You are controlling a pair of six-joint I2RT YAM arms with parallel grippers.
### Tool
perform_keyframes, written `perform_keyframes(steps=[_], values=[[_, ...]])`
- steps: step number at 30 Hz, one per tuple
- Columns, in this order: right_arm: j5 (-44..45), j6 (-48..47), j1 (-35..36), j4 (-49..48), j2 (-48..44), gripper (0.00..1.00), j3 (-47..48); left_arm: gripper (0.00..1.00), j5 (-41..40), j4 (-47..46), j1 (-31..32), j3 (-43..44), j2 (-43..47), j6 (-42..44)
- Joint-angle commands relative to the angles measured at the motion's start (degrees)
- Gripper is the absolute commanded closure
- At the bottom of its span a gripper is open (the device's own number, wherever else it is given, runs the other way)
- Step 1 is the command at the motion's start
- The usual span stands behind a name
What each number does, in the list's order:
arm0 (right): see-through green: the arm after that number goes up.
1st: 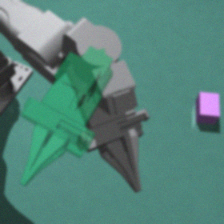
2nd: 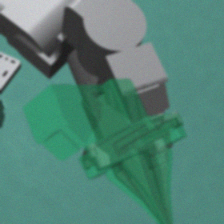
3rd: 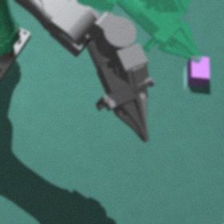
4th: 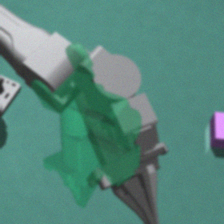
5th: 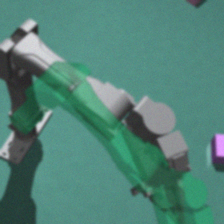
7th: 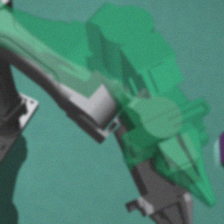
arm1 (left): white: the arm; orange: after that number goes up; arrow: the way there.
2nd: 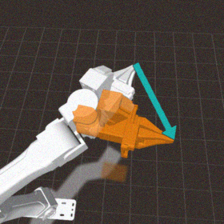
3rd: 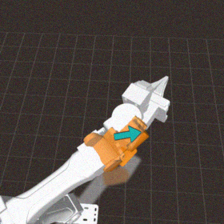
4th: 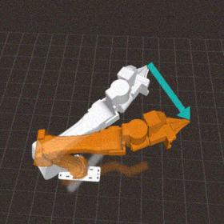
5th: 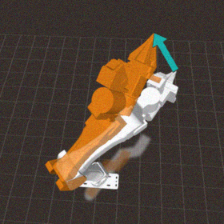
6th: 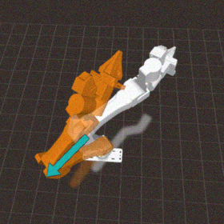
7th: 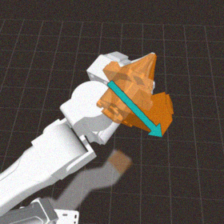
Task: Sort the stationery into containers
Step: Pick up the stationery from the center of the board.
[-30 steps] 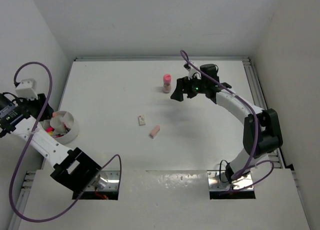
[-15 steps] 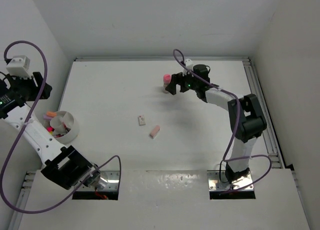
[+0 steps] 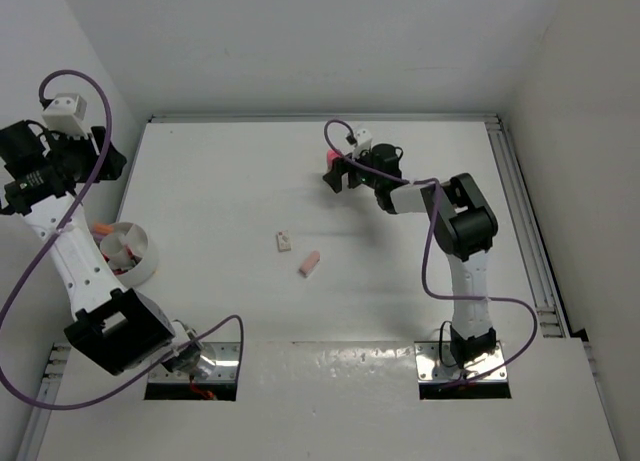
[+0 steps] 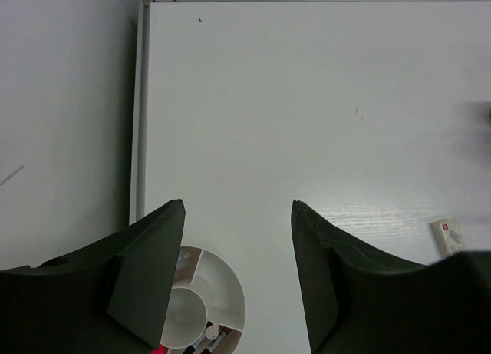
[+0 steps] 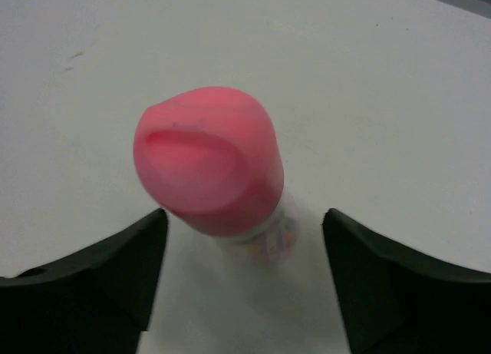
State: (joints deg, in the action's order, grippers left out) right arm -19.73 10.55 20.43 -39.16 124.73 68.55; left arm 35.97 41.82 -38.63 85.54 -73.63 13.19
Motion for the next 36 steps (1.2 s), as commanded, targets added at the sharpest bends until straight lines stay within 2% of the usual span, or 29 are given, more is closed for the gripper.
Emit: perform_keyframes(steps=[1, 4, 5, 7, 8, 11, 14, 15, 17, 19, 20, 22, 23, 24, 27, 30, 36], values=[[1.4, -1.0, 0.4, -9.7, 2.0, 0.25, 4.0, 0.36, -1.6, -2.8, 1.2, 1.4, -1.3, -2.6], [0.6, -1.0, 0.8, -10.9, 3.8, 0.41, 5.4, 0.36, -2.0, -3.2, 2.1, 1.2, -2.0, -3.1], [0.1, -1.0, 0.7, -11.4, 4.2, 0.55, 5.9, 0.37, -1.7, -3.2, 2.3, 1.2, -2.2, -3.1], [-1.7, -1.5, 1.0, -12.2, 4.6, 0.73, 6.1, 0.37, -1.2, -3.2, 3.0, 1.1, -2.3, -2.9], [-2.2, -1.5, 1.2, -12.4, 4.6, 0.86, 6.0, 0.38, -0.7, -3.1, 3.2, 1.1, -2.3, -2.8], [-5.7, -1.3, 1.8, -13.3, 2.0, 1.0, 3.8, 0.39, 3.0, 0.8, 5.4, 2.2, -2.3, -0.1], [-12.2, -1.9, 3.2, -13.6, -3.9, 1.0, -0.4, 0.41, 5.7, 5.4, 8.7, 3.3, -2.1, 4.3], [-13.8, -2.5, 4.3, -13.0, -5.9, 1.0, -1.7, 0.41, 5.8, 8.6, 11.7, 3.8, -2.0, 5.1], [-17.2, -5.6, 6.5, -4.7, -13.9, 1.0, -3.8, 0.44, 6.0, 12.3, 16.5, 3.8, -1.9, 6.0], [-18.7, -6.1, 8.1, -0.5, -17.2, 1.0, -5.1, 0.45, 7.9, 14.9, 19.6, 3.7, -1.8, 6.8], [-18.9, -6.4, 8.9, 2.7, -18.8, 1.0, -4.9, 0.47, 8.7, 16.8, 23.1, 3.4, -1.5, 6.9], [-18.8, -8.9, 11.9, 14.5, -22.1, 1.0, -2.4, 0.51, 9.0, 17.9, 26.7, 2.4, -1.2, 6.3], [-18.4, -12.4, 13.8, 23.0, -22.9, 1.0, -1.2, 0.52, 8.9, 17.9, 29.9, 1.9, -0.8, 5.8], [-17.9, -14.0, 14.8, 26.9, -23.4, 1.0, 0.1, 0.57, 8.9, 17.9, 31.5, 1.2, -0.5, 5.3], [-12.8, -18.8, 18.9, 37.4, -24.8, 1.0, 3.7, 0.58, 8.9, 16.3, 36.7, 0.3, 0.1, 2.5], [-8.4, -19.6, 21.7, 39.0, -26.0, 1.0, 3.9, 0.59, 9.0, 14.2, 39.6, -0.2, 0.4, -0.1], [2.0, -19.6, 25.8, 43.9, -25.4, 1.0, 6.0, 0.62, 12.2, 12.9, 39.9, -0.7, -0.5, -3.5]])
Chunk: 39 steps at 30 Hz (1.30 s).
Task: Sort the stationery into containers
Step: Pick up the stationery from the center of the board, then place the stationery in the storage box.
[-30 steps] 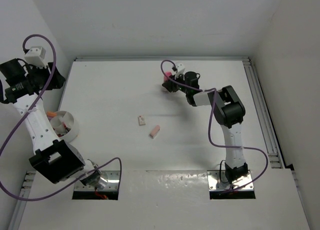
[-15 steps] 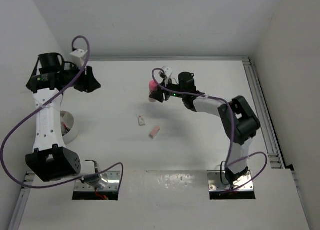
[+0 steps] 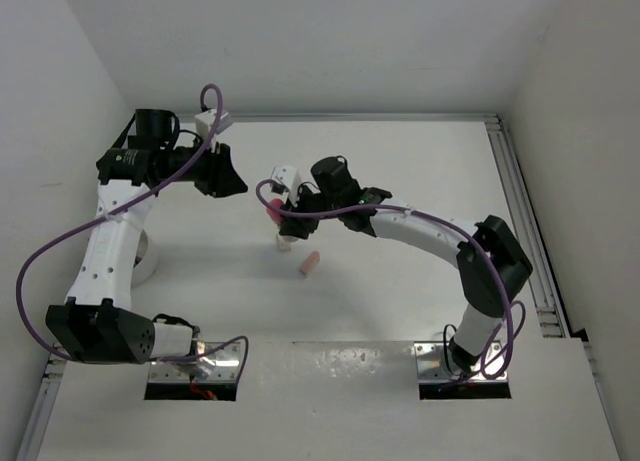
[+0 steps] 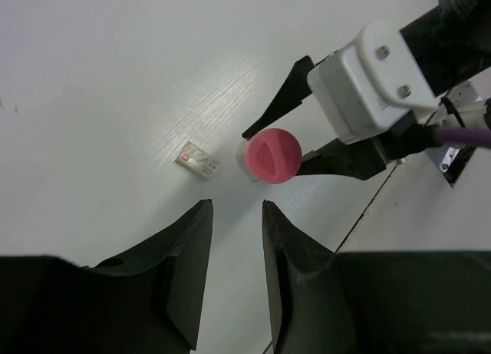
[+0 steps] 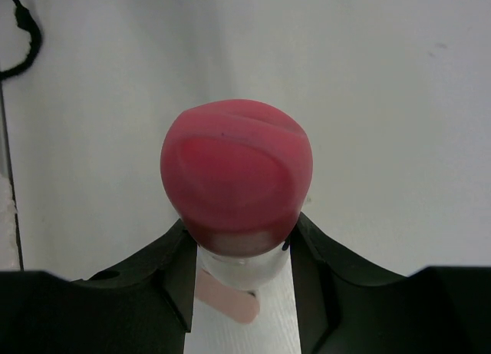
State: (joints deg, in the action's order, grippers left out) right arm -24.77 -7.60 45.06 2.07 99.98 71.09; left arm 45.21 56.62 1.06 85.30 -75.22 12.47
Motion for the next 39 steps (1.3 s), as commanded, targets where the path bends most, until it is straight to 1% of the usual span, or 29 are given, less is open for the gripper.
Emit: perform_keyframes(steps=[1, 6, 8, 11, 14, 16, 19, 22, 25, 29, 33, 39], values=[[7.8, -1.2, 1.4, 2.9, -0.5, 1.0, 3.8, 0.62, 2.9, -2.2, 0.3, -0.7, 1.1, -3.1], [10.6, 0.5, 2.2, 2.4, 0.5, 1.0, 5.4, 0.61, 3.7, -2.6, 0.9, -2.8, 0.8, -3.2], [10.4, 0.9, 2.3, 2.2, 0.6, 1.0, 5.6, 0.57, 4.3, -2.7, 1.1, -3.3, 0.5, -3.2], [9.5, 1.4, 2.2, 2.2, 1.2, 1.0, 6.8, 0.54, 4.1, -2.8, 1.9, -4.0, 0.2, -2.4], [8.4, 2.1, 2.5, 3.1, 1.7, 1.0, 8.3, 0.54, 6.5, -3.3, 2.7, -5.2, 0.1, -1.9], [7.7, 2.8, 2.7, 3.9, 2.1, 1.0, 9.0, 0.54, 6.6, -3.9, 3.0, -5.6, 0.2, -1.7], [7.3, 3.9, 3.0, 4.9, 2.6, 1.0, 10.7, 0.55, 5.6, -6.5, 3.2, -6.7, 1.1, -3.3], [6.9, 4.7, 3.5, 6.1, 2.9, 1.0, 12.0, 0.54, 2.4, -11.6, 4.5, -8.1, 2.8, -6.0], [6.8, 5.2, 3.7, 7.0, 3.1, 1.0, 12.9, 0.54, 0.5, -13.2, 5.1, -8.8, 3.2, -7.4], [6.4, 5.8, 4.0, 7.3, 2.9, 1.0, 13.1, 0.54, 0.1, -15.4, 5.1, -9.7, 3.5, -8.9], [6.1, 6.5, 4.2, 7.3, 2.9, 1.0, 13.7, 0.57, 0.4, -16.1, 5.4, -10.8, 3.5, -9.4], [5.5, 7.2, 4.2, 7.9, 2.9, 1.0, 14.8, 0.64, -0.7, -16.3, 5.6, -12.0, 3.6, -9.2]])
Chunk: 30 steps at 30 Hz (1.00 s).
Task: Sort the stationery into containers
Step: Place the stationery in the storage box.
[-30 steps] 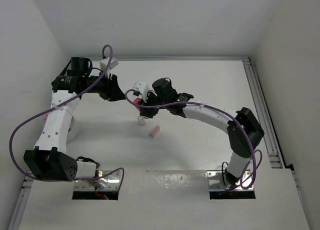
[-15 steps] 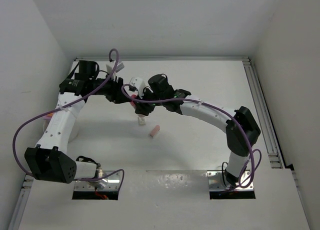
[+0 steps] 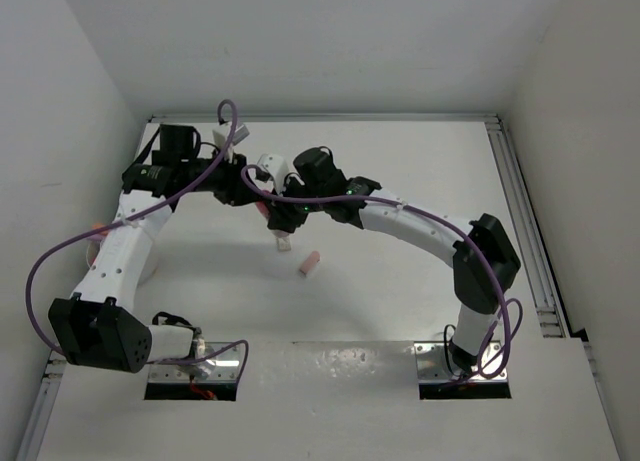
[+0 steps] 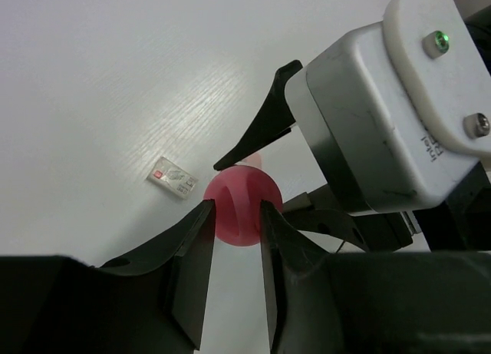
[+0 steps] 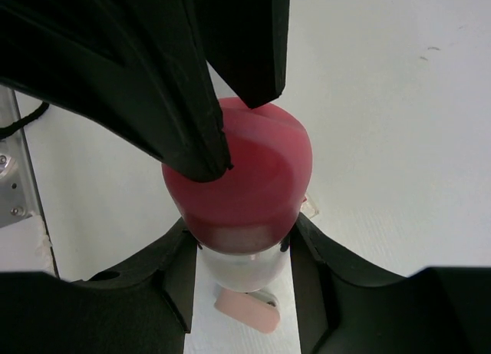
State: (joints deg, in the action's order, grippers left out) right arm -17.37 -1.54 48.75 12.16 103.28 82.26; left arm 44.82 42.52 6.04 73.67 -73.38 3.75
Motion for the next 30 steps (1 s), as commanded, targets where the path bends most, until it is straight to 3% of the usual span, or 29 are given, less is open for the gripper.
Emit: perform_keyframes(steps=[1, 5, 10, 17, 18, 22, 26, 30], values=[[-2.0, 1.1, 0.6, -2.1, -0.4, 1.0, 3.6, 0.65, -0.3, -2.4, 0.6, -0.6, 1.8, -0.5], [-2.5, 2.9, 0.9, -2.0, -0.5, 1.0, 4.1, 0.77, 0.6, -2.6, 0.7, -1.7, 1.8, -0.9], [-2.7, 3.4, 1.0, -2.0, -0.4, 1.0, 4.8, 1.0, 1.4, -2.4, 0.6, -2.4, 2.2, -0.1], [-2.2, 4.6, 0.2, -2.8, -0.3, 0.98, 4.2, 1.0, 0.1, -1.1, -1.6, -1.2, 3.0, 0.0], [-2.2, 4.9, 0.0, -2.8, -0.3, 0.77, 4.1, 1.0, 0.1, -1.3, -3.0, -1.2, 3.1, -0.5], [-2.4, 7.2, -1.4, -3.3, -0.6, 0.3, 3.8, 1.0, -2.6, -1.7, -5.2, -1.3, 4.0, -1.2], [-2.5, 9.3, -2.8, -2.7, -0.9, 0.11, 3.9, 1.0, -8.2, -1.7, -8.3, -1.2, 4.7, -2.5], [-2.4, 9.9, -5.2, -1.9, -2.1, 0.09, 2.5, 1.0, -14.5, 1.8, -12.6, 0.2, 4.8, -2.1]])
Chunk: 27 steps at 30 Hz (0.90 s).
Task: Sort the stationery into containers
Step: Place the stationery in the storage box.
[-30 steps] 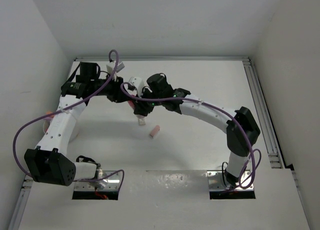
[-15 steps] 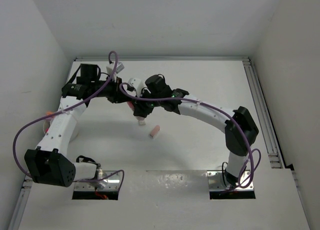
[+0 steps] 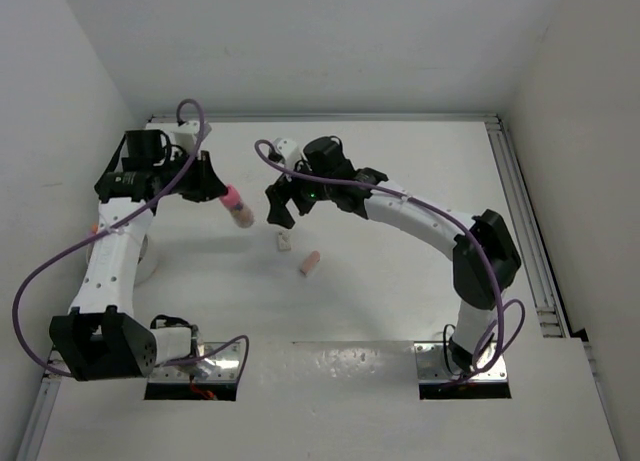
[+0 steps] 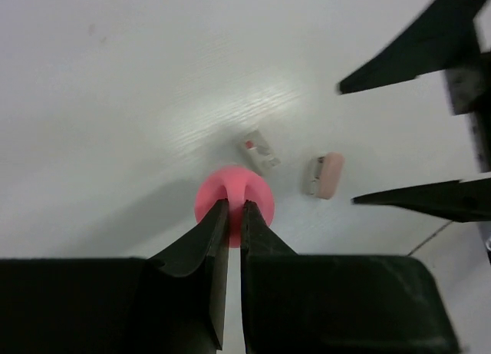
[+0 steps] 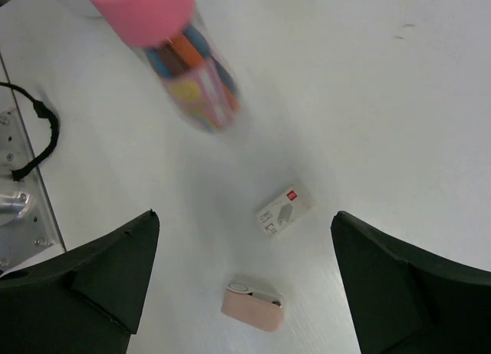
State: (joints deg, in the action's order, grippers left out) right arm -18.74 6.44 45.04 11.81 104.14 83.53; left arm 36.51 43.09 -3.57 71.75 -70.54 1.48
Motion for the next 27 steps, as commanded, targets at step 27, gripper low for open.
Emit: perform_keyframes(steps=[27], values=[[-2.2, -1.1, -7.8, 5.5, -7.2, 0.08, -1.5, 1.0, -34.1, 21.9, -33.7, 30.8, -8.1, 8.2]])
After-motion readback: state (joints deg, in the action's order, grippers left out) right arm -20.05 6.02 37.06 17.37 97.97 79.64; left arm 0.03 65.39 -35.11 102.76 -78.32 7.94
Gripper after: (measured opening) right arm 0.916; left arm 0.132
